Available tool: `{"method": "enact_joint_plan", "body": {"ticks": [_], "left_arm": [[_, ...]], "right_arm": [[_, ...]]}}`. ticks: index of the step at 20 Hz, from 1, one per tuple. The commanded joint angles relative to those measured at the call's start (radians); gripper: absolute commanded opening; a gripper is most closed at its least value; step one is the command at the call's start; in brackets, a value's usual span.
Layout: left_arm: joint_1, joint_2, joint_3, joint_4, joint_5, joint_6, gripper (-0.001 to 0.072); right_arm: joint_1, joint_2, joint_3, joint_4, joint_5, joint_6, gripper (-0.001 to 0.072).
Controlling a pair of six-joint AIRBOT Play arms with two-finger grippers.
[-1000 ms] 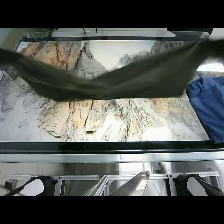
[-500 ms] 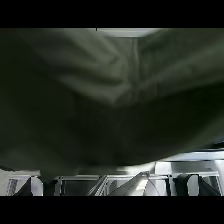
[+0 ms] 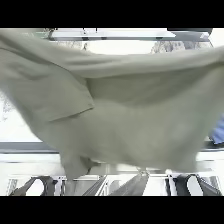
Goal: Fold the shirts.
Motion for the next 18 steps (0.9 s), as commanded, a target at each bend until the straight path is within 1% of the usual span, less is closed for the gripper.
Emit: {"method": "enact_joint_plan", "body": {"ticks": [1,2,3,4,6,7,8,10,13,15,18], "left_arm": [[-0.191,-0.275,-0.077,0.228,0.172,0.033,0.0025],[-0.211,-0.376,-0.065,0.252,0.217,0.043,0.0025],[-0.219,-0.476,-0.032,0.259,0.226,0.06,0.0026],[-0.219,-0.587,0.019,0.256,0.214,0.066,0.0025],[-0.208,-0.778,0.147,0.254,0.158,0.063,0.0023],[-0.201,-0.856,0.214,0.254,0.121,0.056,0.0014],[-0.191,-0.923,0.284,0.254,0.087,0.04,0.0013],[-0.167,-0.993,0.378,0.254,0.06,0.028,0.0014],[-0.148,-1.033,0.473,0.255,0.038,-0.001,0.0014],[-0.148,-1.036,0.499,0.255,0.037,-0.005,0.0015],[-0.156,-1.037,0.503,0.264,0.071,-0.003,0.0016]], "right_arm": [[0.192,-0.22,-0.188,0.011,-0.216,-0.138,0.001],[0.24,-0.32,-0.19,0.013,-0.285,-0.164,0.0009],[0.276,-0.417,-0.188,0.041,-0.336,-0.199,0.0009],[0.298,-0.518,-0.185,0.094,-0.362,-0.257,0.001],[0.308,-0.71,-0.148,0.22,-0.341,-0.343,0.0009],[0.307,-0.79,-0.114,0.264,-0.314,-0.37,0.0009],[0.303,-0.85,-0.074,0.276,-0.286,-0.383,0.0009],[0.301,-0.928,0.021,0.268,-0.251,-0.383,0.0009],[0.302,-0.966,0.129,0.269,-0.24,-0.379,0.0009],[0.301,-0.965,0.161,0.269,-0.242,-0.38,0.001],[0.301,-0.966,0.172,0.267,-0.274,-0.38,0.0009]]}}
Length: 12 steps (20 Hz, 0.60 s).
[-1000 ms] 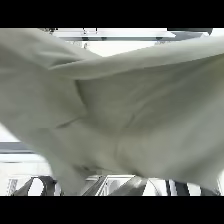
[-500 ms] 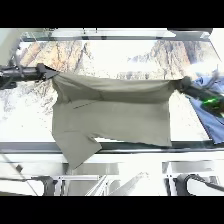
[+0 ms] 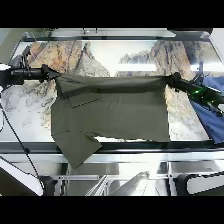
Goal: Fold the shirts.
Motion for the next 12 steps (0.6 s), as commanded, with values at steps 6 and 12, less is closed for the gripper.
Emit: {"method": "enact_joint_plan", "body": {"ticks": [6,12], "left_arm": [[-0.001,-0.016,0.025,0.033,0.079,0.008,0.0017],[-0.007,-0.049,0.026,0.033,0.116,0.062,0.0016]], "right_arm": [[0.001,-0.052,0.031,0.002,-0.069,-0.052,0.001],[0.001,-0.114,0.031,0.003,-0.094,-0.063,0.001]]}}
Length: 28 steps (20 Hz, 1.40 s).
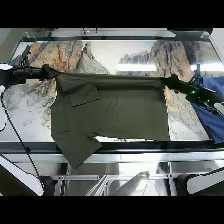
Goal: Fold the shirts.
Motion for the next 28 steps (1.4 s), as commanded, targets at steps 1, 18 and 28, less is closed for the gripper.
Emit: {"method": "enact_joint_plan", "body": {"ticks": [1,18,28], "left_arm": [[-0.001,-0.021,0.001,0.005,0.029,0.025,0.0016],[-0.014,-0.073,0.009,-0.008,0.056,0.053,0.0019],[0.06,-0.062,0.291,0.121,-0.161,-0.21,0.0282]], "right_arm": [[0.0,-0.028,0.001,0.0,-0.029,-0.009,0.001],[0.04,-0.03,0.016,-0.001,-0.104,-0.132,0.002],[-0.024,0.048,0.053,-0.28,-0.013,0.083,0.0393]]}}
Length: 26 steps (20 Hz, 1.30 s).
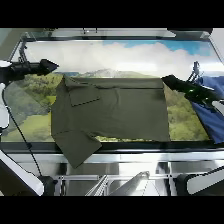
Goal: Fold the shirts.
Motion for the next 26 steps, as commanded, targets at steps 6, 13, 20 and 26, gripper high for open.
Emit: {"method": "enact_joint_plan", "body": {"ticks": [6,13,20,26], "left_arm": [[0.165,0.261,-0.126,0.276,-0.311,-0.237,-0.0003],[0.193,0.764,-0.934,0.513,-0.265,-0.14,-0.0001],[0.19,1.051,-1.479,0.511,-0.128,-0.215,0.072],[0.095,1.124,-1.566,0.494,-0.123,-0.263,0.0583]], "right_arm": [[-0.173,0.26,0.0,-0.347,0.463,0.417,0.0009],[-0.243,0.585,-0.203,-0.838,0.682,0.687,0.0008],[-0.332,0.93,-0.487,-0.823,0.586,0.698,0.0008],[-0.332,0.935,-0.491,-0.732,0.597,0.697,0.0008]]}}
